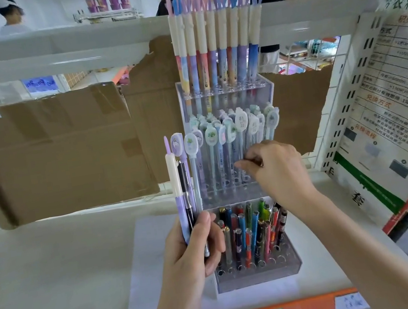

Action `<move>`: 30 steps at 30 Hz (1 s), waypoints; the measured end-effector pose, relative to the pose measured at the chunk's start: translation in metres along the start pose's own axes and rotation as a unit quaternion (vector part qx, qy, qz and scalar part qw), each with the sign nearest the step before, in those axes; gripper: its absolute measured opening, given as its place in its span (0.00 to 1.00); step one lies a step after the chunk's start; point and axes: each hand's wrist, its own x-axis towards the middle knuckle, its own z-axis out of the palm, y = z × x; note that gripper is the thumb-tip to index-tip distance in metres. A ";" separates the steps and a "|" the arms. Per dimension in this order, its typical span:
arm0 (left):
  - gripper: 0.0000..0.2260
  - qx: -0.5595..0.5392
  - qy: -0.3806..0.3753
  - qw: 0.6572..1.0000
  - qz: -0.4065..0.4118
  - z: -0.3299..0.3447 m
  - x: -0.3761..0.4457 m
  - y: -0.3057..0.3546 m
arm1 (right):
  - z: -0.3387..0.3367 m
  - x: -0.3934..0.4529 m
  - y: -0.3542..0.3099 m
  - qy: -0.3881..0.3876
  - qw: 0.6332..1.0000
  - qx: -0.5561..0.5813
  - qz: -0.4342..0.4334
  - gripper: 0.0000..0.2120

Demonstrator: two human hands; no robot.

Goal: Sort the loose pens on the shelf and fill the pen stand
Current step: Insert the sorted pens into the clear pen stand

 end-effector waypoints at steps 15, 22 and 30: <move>0.14 0.006 -0.006 1.000 -0.002 -0.003 -0.007 0.001 | 0.001 -0.009 -0.001 -0.026 0.998 -0.044 0.028 0.16; 0.11 0.003 -0.017 0.999 -0.030 0.000 -0.008 0.000 | -0.019 -0.051 -0.029 -0.095 0.962 0.255 0.004 0.08; 0.10 0.023 -0.024 0.999 -0.027 0.008 -0.007 -0.003 | -0.025 -0.058 -0.030 -0.140 0.919 0.366 0.034 0.10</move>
